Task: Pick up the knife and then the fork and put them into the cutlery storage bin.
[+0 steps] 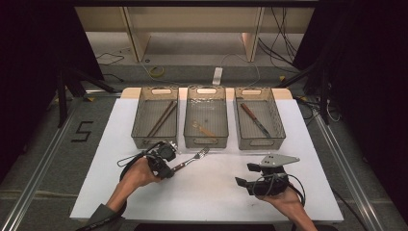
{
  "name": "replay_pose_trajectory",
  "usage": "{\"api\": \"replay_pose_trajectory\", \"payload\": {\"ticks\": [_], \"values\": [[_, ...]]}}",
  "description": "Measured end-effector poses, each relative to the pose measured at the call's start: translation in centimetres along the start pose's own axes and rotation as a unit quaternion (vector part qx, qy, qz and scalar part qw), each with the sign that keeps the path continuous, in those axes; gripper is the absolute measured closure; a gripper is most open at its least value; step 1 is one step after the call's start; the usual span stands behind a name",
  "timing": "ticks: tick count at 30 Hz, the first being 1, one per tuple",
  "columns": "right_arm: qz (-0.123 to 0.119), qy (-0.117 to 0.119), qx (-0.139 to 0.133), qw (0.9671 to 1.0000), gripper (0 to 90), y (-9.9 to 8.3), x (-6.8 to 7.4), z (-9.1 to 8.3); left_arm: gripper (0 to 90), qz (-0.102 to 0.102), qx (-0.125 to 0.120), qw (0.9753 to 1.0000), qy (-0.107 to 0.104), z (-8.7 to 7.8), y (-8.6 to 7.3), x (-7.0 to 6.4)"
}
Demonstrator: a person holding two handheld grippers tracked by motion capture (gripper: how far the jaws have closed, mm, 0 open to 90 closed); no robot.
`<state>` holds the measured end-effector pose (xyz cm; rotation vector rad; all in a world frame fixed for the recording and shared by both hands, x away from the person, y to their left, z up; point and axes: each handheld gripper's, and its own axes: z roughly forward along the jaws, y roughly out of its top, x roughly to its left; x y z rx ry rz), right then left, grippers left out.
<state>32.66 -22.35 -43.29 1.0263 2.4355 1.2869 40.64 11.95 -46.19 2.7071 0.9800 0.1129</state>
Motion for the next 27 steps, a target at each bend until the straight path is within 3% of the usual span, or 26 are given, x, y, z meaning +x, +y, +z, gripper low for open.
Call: {"api": "replay_pose_trajectory", "payload": {"ticks": [5,12,19,27], "values": [[0.001,0.000,0.000,1.0000,31.2,0.0,0.0,0.0,74.2,0.018,-0.001,0.9998,0.002,0.0,-0.1,-0.2],[0.002,0.000,0.000,1.0000,31.4,0.0,0.0,0.0,75.1,0.026,-0.005,0.9996,-0.004,-0.1,-0.2,-0.1],[0.002,0.000,-0.004,1.0000,31.4,0.1,0.1,-0.2,75.3,0.016,-0.017,0.9988,-0.044,-0.9,-0.3,-0.4],[-0.009,0.002,-0.009,0.9999,31.4,0.2,0.4,-0.1,75.3,0.028,-0.021,0.9965,-0.076,-2.1,-0.2,-1.5]]}}
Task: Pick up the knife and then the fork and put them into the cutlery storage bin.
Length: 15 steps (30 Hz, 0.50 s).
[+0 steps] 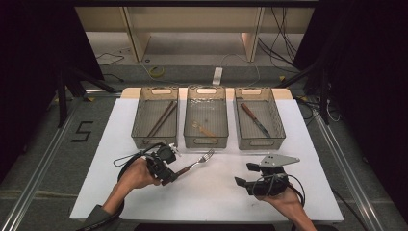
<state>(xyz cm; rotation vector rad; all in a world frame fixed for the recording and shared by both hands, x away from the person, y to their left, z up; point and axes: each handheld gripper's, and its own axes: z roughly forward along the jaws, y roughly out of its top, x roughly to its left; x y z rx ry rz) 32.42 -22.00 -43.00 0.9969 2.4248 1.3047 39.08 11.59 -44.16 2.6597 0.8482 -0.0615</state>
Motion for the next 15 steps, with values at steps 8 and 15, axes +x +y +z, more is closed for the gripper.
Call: {"api": "replay_pose_trajectory", "payload": {"ticks": [8,15], "values": [[-0.032,0.026,-0.010,0.9991,28.8,0.6,1.7,0.5,75.2,0.024,-0.006,0.9993,-0.030,-0.1,0.9,-1.8],[-0.085,0.036,-0.010,0.9957,24.6,1.2,3.6,1.2,75.2,0.043,-0.004,0.9983,-0.040,-0.2,1.6,-3.3]]}}
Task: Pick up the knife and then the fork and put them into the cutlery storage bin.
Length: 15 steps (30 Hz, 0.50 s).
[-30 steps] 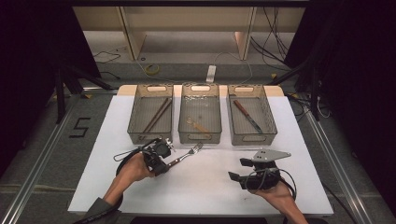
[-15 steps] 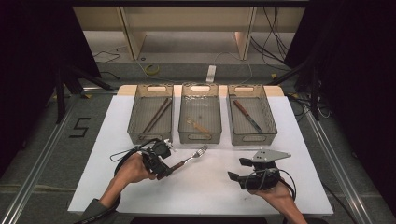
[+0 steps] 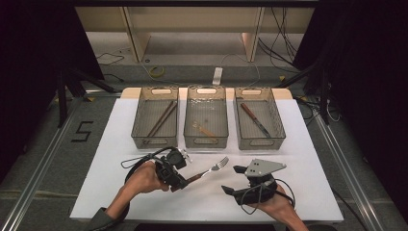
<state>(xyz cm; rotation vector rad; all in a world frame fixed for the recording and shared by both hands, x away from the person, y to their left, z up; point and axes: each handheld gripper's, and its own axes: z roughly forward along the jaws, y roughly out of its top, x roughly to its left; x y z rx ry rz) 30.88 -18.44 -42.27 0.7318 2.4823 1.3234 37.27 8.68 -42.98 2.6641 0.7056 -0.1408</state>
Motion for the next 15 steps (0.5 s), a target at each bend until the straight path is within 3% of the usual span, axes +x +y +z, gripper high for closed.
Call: {"api": "replay_pose_trajectory", "payload": {"ticks": [9,15], "values": [[-0.077,-0.001,0.021,0.9968,25.0,0.8,1.7,1.3,75.2,0.030,0.019,0.9993,-0.008,0.5,1.1,-1.8],[-0.147,-0.010,0.052,0.9878,27.1,0.7,3.1,2.6,75.2,0.047,0.020,0.9985,-0.017,0.4,1.8,-2.9]]}}
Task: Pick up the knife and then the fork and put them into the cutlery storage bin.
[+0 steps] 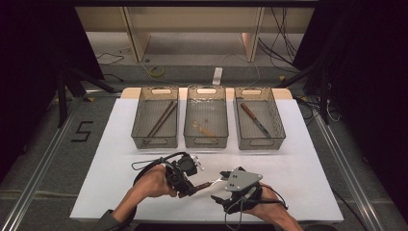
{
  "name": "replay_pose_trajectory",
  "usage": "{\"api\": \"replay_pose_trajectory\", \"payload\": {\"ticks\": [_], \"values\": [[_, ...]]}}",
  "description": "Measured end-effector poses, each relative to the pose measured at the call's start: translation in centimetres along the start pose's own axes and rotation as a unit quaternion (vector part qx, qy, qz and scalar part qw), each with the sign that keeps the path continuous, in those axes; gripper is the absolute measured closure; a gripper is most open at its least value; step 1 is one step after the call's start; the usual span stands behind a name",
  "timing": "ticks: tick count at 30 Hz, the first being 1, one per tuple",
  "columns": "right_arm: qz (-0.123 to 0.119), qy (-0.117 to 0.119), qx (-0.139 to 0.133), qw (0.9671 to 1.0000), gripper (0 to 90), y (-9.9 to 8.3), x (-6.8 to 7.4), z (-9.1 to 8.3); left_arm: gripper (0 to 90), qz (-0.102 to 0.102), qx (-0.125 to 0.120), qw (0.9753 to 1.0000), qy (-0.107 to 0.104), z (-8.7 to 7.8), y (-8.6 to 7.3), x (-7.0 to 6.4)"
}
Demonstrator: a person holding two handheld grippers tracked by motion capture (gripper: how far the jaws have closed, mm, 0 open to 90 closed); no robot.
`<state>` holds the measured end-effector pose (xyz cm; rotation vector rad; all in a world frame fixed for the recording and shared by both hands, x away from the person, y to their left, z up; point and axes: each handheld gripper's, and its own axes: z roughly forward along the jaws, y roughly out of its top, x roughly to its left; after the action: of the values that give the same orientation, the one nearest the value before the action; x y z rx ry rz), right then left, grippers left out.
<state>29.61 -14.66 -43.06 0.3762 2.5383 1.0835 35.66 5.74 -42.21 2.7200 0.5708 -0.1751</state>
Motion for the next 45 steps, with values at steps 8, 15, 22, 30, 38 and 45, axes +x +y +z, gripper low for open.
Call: {"api": "replay_pose_trajectory", "payload": {"ticks": [8,15,22,30,38,45], "values": [[-0.065,-0.011,0.029,0.9974,31.8,0.3,1.1,1.3,75.2,0.017,0.001,0.9998,-0.011,-0.3,0.7,-1.0],[-0.113,-0.021,0.046,0.9923,42.0,0.3,1.8,2.0,75.1,0.032,0.010,0.9993,-0.016,-0.2,1.0,-1.5],[-0.151,-0.022,0.064,0.9862,52.1,0.2,2.2,2.3,75.2,0.037,0.014,0.9989,-0.023,-0.1,1.2,-1.9],[-0.178,-0.014,0.069,0.9815,67.5,0.1,2.8,2.6,75.2,0.039,0.017,0.9985,-0.034,0.2,1.3,-2.0],[-0.242,-0.019,0.087,0.9662,76.8,0.0,3.5,2.6,74.9,0.052,0.004,0.9980,-0.036,-0.1,1.3,-2.0],[-0.250,-0.017,0.103,0.9627,77.7,-0.1,3.6,2.5,73.9,0.049,-0.010,0.9981,-0.035,0.0,1.4,-2.0]]}}
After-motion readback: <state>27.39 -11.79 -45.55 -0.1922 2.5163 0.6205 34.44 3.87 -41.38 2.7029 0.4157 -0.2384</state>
